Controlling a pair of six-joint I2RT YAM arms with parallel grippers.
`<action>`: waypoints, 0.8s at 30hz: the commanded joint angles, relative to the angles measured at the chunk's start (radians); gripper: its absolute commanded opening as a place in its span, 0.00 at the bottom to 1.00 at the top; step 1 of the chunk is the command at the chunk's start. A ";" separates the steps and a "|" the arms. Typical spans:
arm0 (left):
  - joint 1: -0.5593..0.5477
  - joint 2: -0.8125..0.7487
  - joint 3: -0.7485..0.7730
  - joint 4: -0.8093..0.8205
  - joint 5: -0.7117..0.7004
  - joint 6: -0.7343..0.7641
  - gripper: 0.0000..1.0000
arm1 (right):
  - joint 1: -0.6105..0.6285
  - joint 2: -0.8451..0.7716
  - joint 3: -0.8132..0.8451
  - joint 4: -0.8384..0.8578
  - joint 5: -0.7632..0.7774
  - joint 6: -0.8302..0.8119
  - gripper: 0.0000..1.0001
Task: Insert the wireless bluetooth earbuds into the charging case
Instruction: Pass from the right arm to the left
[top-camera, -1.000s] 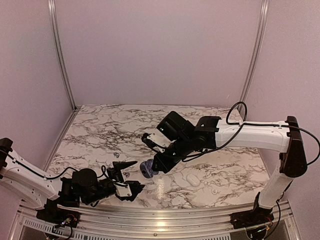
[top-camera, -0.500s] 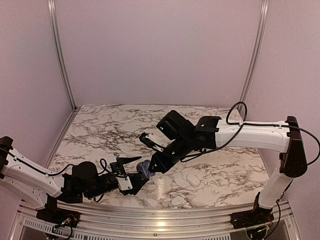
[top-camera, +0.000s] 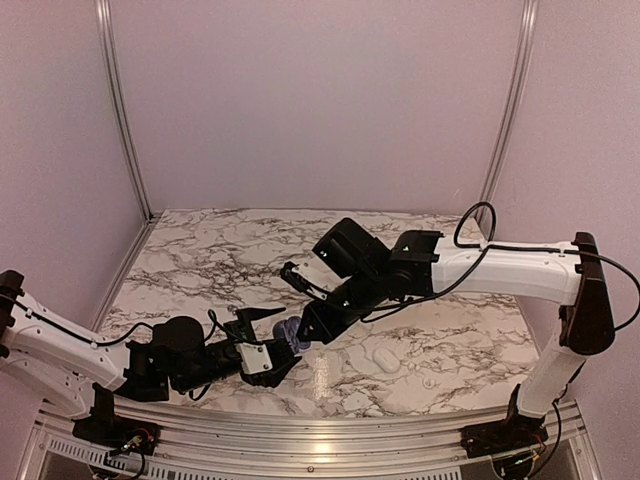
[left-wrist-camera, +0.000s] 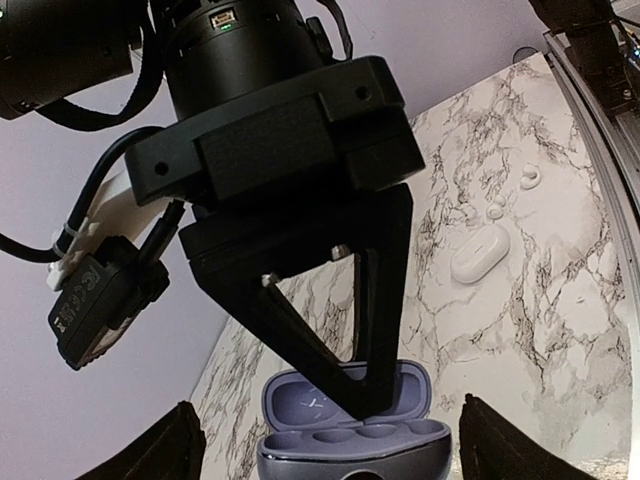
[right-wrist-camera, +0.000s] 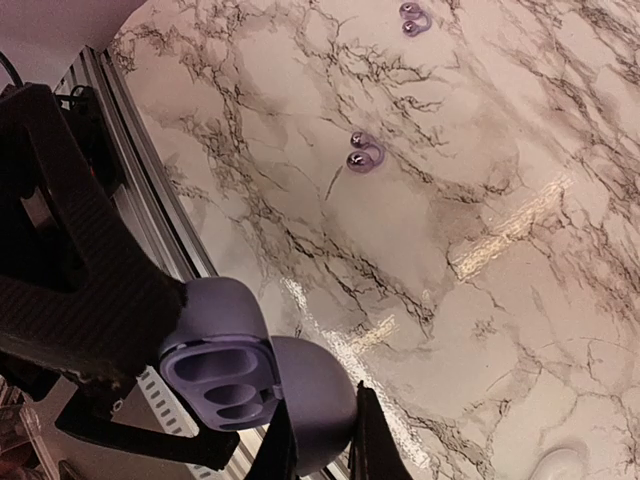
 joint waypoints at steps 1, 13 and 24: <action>0.006 0.002 0.031 -0.064 0.004 -0.013 0.89 | -0.003 -0.026 0.058 0.004 0.020 0.012 0.00; 0.010 0.025 0.068 -0.117 -0.065 -0.012 0.82 | -0.004 -0.020 0.064 0.005 0.013 0.016 0.00; 0.013 0.027 0.065 -0.121 -0.060 -0.003 0.79 | -0.003 -0.016 0.061 0.005 0.018 0.016 0.00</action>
